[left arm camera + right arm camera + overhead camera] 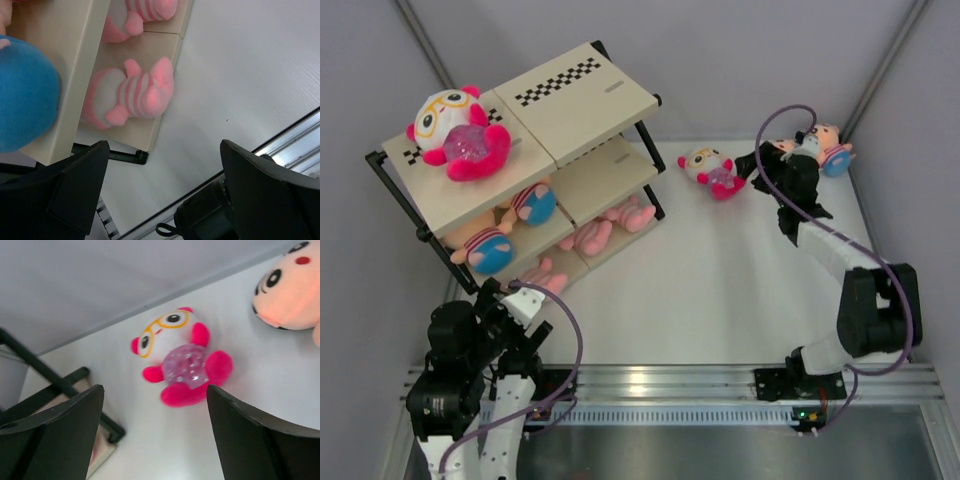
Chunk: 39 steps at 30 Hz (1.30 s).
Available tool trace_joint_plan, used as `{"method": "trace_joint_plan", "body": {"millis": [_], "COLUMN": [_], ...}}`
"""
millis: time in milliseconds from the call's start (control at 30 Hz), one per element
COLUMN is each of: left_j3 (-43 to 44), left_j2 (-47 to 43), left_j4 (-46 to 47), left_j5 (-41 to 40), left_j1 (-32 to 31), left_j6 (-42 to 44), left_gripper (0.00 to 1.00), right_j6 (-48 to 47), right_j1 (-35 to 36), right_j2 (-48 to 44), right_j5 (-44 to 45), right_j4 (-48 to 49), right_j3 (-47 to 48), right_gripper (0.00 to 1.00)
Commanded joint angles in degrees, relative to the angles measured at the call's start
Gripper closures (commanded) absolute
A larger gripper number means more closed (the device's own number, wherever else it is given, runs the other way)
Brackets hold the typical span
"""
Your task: Place and organize the stuffed toys onto the shelf
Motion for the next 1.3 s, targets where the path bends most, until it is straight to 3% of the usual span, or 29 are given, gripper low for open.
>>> {"method": "trace_joint_plan", "body": {"millis": [0, 33, 67, 100, 300, 433, 533, 567, 633, 667, 700, 933, 1267], "left_j3": [0.8, 0.4, 0.3, 0.3, -1.9, -2.8, -1.3, -0.5, 1.9, 2.8, 3.6, 11.6, 27.0], "left_j2": [-0.9, -0.8, -0.6, -0.5, -0.4, 0.2, 1.2, 1.7, 2.8, 3.1, 3.4, 5.2, 6.9], "left_j4": [-2.2, -2.2, -2.2, -2.2, -2.3, -2.1, -1.9, -2.0, -1.7, -1.0, -0.3, 6.2, 9.1], "left_j5": [-0.9, -0.9, -0.9, -0.7, 0.5, 4.2, 8.9, 9.9, 12.3, 12.5, 12.4, 6.5, 0.8], "left_j1": [0.3, 0.4, 0.5, 0.7, 1.4, 1.4, 1.3, 1.3, 1.3, 1.3, 1.3, 1.2, 1.4], "left_j6": [1.7, 1.7, 1.7, 1.7, 3.0, 4.3, 6.7, 7.1, 7.1, 6.5, 5.4, -5.7, -11.7], "left_gripper": [0.01, 0.01, 0.01, 0.02, 0.02, 0.02, 0.01, 0.01, 0.01, 0.01, 0.01, 0.01, 0.01], "right_j6": [3.3, 4.5, 4.7, 4.7, 4.9, 6.5, 7.5, 7.8, 7.9, 7.9, 7.7, 4.2, -1.8], "right_j1": [-6.2, -7.3, -8.8, -9.1, -8.4, -7.3, -6.4, -6.3, -6.4, -6.4, -6.5, -8.3, -7.2], "right_j2": [12.2, 14.7, 17.2, 21.1, 33.5, 39.0, 41.4, 41.9, 41.8, 41.2, 40.5, 26.4, 6.9], "right_j5": [-10.8, -12.0, -12.9, -13.0, -13.5, -15.1, -14.9, -14.6, -12.3, -11.6, -10.3, -8.6, -9.9], "right_j4": [-4.1, -3.8, -3.8, -3.8, -4.4, -3.9, -2.8, -2.1, -2.1, -2.3, -2.9, -4.3, -16.1], "right_j3": [10.3, 12.3, 14.1, 17.2, 24.9, 26.8, 27.0, 26.9, 26.5, 26.2, 25.7, 22.5, 38.6], "right_gripper": [0.17, 0.15, 0.04, 0.01, 0.01, 0.14, 0.3, 0.5, 0.74, 0.92, 1.0, 1.0, 1.0]}}
